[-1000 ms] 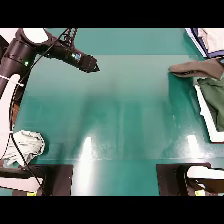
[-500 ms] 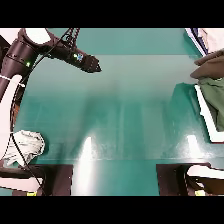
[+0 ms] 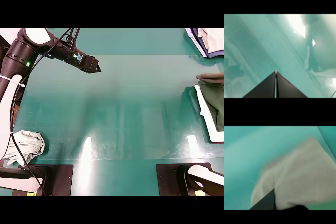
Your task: Fold the shirts.
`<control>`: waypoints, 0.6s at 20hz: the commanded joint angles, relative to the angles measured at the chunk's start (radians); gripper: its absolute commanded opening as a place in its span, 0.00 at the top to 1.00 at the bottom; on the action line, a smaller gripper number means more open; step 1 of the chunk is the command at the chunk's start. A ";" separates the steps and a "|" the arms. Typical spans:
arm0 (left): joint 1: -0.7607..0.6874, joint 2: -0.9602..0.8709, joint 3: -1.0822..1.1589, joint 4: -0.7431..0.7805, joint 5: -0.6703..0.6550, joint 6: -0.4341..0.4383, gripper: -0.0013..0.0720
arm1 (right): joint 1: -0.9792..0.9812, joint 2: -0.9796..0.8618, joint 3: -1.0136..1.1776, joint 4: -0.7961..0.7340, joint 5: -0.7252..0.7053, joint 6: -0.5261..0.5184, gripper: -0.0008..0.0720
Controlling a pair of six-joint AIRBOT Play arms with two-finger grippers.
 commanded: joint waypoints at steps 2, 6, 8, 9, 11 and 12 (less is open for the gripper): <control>0.000 0.000 0.000 0.005 -0.008 0.009 0.95 | -0.043 0.140 -0.189 -0.262 0.043 0.123 0.96; 0.000 0.000 0.000 0.005 -0.008 0.031 0.95 | -0.113 0.214 -0.324 -0.325 0.064 0.137 0.25; 0.000 0.000 0.000 0.005 -0.008 0.031 0.95 | -0.131 0.238 -0.359 -0.316 0.064 0.137 0.15; 0.000 0.000 0.000 0.005 -0.008 0.031 0.95 | -0.127 0.254 -0.370 -0.300 0.058 0.137 0.15; 0.000 0.000 0.000 0.005 -0.006 0.032 0.95 | -0.090 0.296 -0.400 -0.197 0.051 0.137 0.15; 0.000 0.000 0.000 0.005 -0.003 0.035 0.95 | -0.053 0.322 -0.419 -0.135 0.053 0.137 0.15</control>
